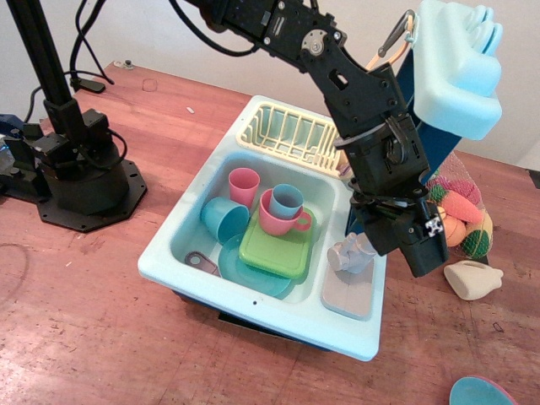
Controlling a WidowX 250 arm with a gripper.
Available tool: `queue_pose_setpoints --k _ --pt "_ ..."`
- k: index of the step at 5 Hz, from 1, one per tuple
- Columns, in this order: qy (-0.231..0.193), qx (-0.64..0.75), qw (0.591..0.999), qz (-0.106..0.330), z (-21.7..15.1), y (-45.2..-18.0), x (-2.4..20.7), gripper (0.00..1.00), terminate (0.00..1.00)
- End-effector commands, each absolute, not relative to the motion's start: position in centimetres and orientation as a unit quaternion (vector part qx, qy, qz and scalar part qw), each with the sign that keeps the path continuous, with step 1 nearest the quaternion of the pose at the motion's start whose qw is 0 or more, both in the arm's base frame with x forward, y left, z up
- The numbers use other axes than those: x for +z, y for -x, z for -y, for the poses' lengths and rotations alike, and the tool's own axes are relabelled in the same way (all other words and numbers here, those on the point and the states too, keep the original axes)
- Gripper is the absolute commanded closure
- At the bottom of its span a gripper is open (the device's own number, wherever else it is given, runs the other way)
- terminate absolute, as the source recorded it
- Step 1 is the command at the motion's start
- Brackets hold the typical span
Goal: Turn lever vertical to front
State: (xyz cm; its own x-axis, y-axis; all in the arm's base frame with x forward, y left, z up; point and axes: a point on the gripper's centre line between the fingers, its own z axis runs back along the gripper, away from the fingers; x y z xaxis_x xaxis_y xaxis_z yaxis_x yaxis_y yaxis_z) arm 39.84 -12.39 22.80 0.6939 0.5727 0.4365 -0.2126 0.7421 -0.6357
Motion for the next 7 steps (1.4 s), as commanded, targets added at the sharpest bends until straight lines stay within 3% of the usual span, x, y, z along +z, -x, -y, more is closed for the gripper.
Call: queue_pose_setpoints --k 1,5,7 --pt "0.281 0.224 0.876 0.321 12.4 -39.8 22.8 0.00 0.00" --pt "0.276 0.193 0.895 0.292 13.4 -39.6 22.3 0.00 0.00" --pt "0.279 0.194 0.898 0.278 13.0 -37.4 21.0 0.00 0.00"
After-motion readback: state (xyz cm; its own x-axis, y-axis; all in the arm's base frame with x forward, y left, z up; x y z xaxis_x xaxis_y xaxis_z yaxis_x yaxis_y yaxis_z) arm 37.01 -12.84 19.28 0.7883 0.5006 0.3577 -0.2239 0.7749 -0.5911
